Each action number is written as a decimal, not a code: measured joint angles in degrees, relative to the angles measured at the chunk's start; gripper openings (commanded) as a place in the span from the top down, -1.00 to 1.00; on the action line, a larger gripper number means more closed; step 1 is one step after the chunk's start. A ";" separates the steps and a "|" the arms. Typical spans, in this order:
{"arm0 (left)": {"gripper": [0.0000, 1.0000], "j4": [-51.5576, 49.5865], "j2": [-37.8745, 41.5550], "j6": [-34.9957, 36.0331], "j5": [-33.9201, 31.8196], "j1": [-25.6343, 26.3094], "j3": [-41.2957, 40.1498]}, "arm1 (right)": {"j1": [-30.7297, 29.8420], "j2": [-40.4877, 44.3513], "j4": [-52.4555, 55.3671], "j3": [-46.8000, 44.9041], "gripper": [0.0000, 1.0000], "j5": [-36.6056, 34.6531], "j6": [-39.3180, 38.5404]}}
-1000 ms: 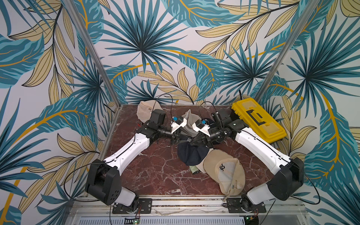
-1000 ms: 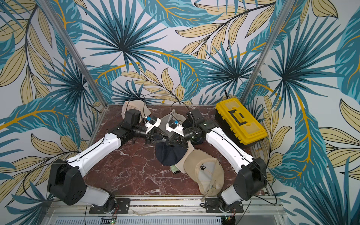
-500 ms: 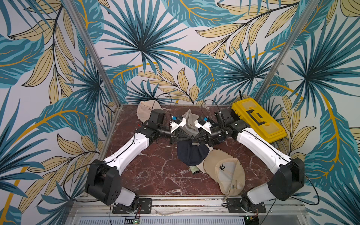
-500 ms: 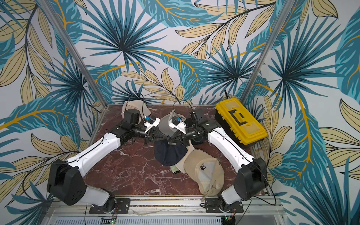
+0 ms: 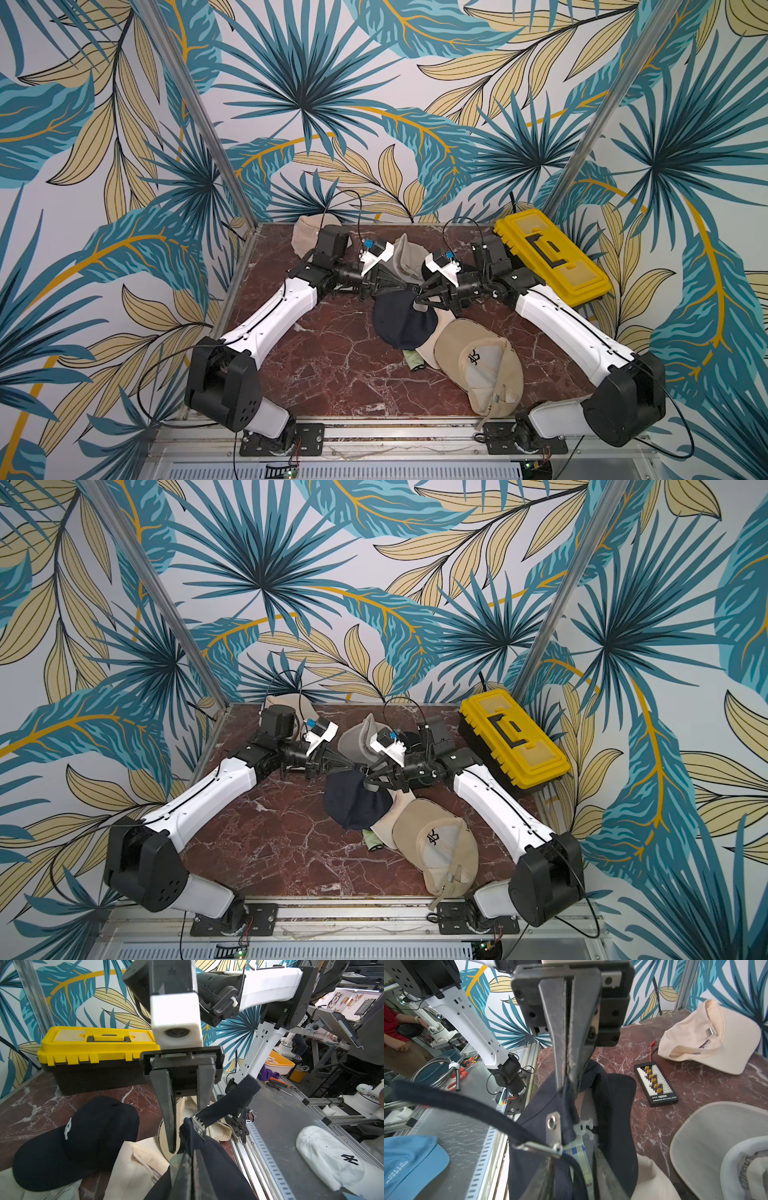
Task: Open the adjustable buckle of the baseball cap
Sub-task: Open the adjustable buckle on the baseball cap, then pull the adjustable strap on the baseball cap.
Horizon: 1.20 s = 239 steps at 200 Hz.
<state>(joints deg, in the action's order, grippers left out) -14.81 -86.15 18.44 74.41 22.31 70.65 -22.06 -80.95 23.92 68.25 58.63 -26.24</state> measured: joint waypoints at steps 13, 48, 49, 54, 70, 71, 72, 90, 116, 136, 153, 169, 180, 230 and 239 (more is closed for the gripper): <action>1.00 0.00 -0.26 -0.04 0.07 -0.02 0.02 | 0.00 -0.04 -2.10 -0.70 0.92 0.17 1.64; 1.00 -0.13 -0.61 -0.94 0.61 -0.02 1.77 | 0.00 -0.35 -5.70 -1.44 1.00 0.59 4.20; 1.00 -0.13 -0.61 -0.94 0.63 -0.02 1.86 | 0.00 -0.37 -5.77 -1.44 1.00 0.59 4.20; 1.00 -0.11 -0.61 -1.14 0.70 -0.02 2.21 | 0.00 -0.48 -6.32 -1.51 1.00 0.66 4.42; 1.00 -0.11 -0.61 -1.64 0.85 -0.02 3.13 | 0.00 -0.79 -7.56 -1.99 1.00 1.09 4.63; 1.00 -0.11 -0.61 -1.68 0.85 -0.02 3.15 | 0.00 -0.81 -7.63 -2.01 1.00 1.18 4.63; 1.00 -0.09 -0.61 -1.81 0.85 -0.02 3.19 | 0.00 -0.81 -7.67 -2.03 1.00 1.20 4.63; 1.00 -0.20 -0.61 -2.27 0.74 0.07 3.41 | 0.00 -0.79 -8.72 -2.75 1.00 2.16 4.61; 0.61 -0.22 -0.72 -2.69 -0.96 0.26 3.41 | 0.00 -0.48 -9.68 -3.85 1.00 3.45 4.59; 0.35 0.02 -1.27 -3.13 -1.84 0.39 3.41 | 0.00 -0.22 -9.81 -3.98 1.00 4.31 4.55; 0.27 0.15 -2.25 -2.80 -2.23 0.57 3.41 | 0.00 -0.13 -9.29 -3.96 1.00 4.66 3.89; 0.24 0.11 -3.26 -2.93 -2.43 0.79 3.41 | 0.00 -0.13 -8.00 -3.80 1.00 4.85 3.19; 0.20 0.04 -3.69 -2.82 -2.60 0.96 3.41 | 0.00 -0.13 -7.37 -3.69 1.00 4.87 2.69; 0.18 0.04 -3.87 -2.54 -1.66 1.81 3.41 | 0.00 -0.13 -5.14 -3.19 1.00 4.85 1.60; 0.20 0.04 -3.87 -2.49 -1.40 2.05 3.41 | 0.00 -0.15 -4.87 -3.06 1.00 4.81 1.53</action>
<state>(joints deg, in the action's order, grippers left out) -14.76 -90.02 15.94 73.01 24.36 74.06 -22.06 -81.10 19.05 65.19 63.44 -24.71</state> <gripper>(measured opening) 0.412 0.049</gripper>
